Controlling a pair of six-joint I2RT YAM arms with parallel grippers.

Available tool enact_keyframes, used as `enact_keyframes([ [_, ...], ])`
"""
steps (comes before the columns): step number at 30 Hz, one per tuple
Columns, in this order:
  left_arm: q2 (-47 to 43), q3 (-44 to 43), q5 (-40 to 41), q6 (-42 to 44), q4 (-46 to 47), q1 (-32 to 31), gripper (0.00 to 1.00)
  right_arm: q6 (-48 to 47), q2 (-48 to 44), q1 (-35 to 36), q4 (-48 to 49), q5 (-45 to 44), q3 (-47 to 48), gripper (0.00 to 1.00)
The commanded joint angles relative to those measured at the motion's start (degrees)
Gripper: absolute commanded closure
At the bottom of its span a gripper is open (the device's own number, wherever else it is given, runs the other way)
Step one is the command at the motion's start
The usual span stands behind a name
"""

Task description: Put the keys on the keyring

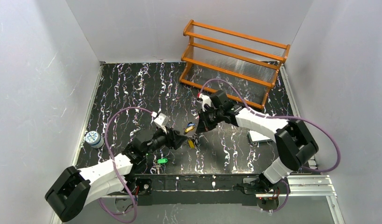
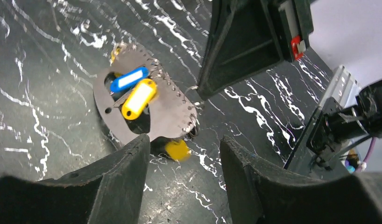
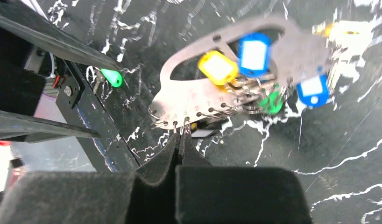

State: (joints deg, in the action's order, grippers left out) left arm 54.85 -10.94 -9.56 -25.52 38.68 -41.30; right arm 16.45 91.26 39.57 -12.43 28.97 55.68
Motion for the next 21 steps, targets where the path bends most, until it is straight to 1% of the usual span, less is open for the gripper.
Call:
enact_keyframes([
  [1, -4.67, -1.01, -6.61, 10.47, -0.26, 0.22, 0.46, -7.22, -5.56, 3.74, -3.83, -4.67, 6.00, 0.99],
  [3, -6.35, -1.10, -9.26, 14.87, -0.28, 0.22, 0.47, -9.76, -6.56, 4.34, -4.77, -4.27, 7.26, 0.99],
  [5, -8.11, -1.10, -12.66, 20.41, -0.28, 0.17, 0.49, -13.43, -7.64, 4.63, -4.84, -2.07, 7.55, 0.99],
  [8, -10.46, -1.21, -16.23, 28.57, -0.36, 0.23, 0.51, -20.22, -9.52, 4.90, -3.70, 1.51, 6.36, 0.99],
  [9, -11.18, -1.38, -17.35, 31.16, -0.43, 0.20, 0.51, -23.81, -10.13, 4.98, -3.61, 2.49, 5.70, 0.99],
  [11, -12.31, -1.81, -18.79, 34.94, -0.51, 0.17, 0.51, -26.05, -11.23, 5.13, -2.96, 2.01, 4.29, 0.99],
  [14, -12.30, -3.32, -20.34, 38.96, -1.81, 0.12, 0.51, -29.47, -12.08, 5.06, -3.14, 3.84, 3.72, 0.99],
  [16, -11.54, -5.32, -21.37, 40.48, -3.74, 0.14, 0.54, -31.36, -12.74, 5.09, -3.11, 5.33, 3.23, 0.99],
  [18, -11.66, -6.52, -21.26, 41.64, -5.43, 0.16, 0.55, -33.86, -13.74, 5.13, -3.09, 6.19, 2.36, 0.99],
  [21, -12.25, -6.96, -20.40, 42.68, -5.54, 0.10, 0.54, -37.31, -16.76, 5.25, -1.32, 6.61, -0.53, 0.99],
])
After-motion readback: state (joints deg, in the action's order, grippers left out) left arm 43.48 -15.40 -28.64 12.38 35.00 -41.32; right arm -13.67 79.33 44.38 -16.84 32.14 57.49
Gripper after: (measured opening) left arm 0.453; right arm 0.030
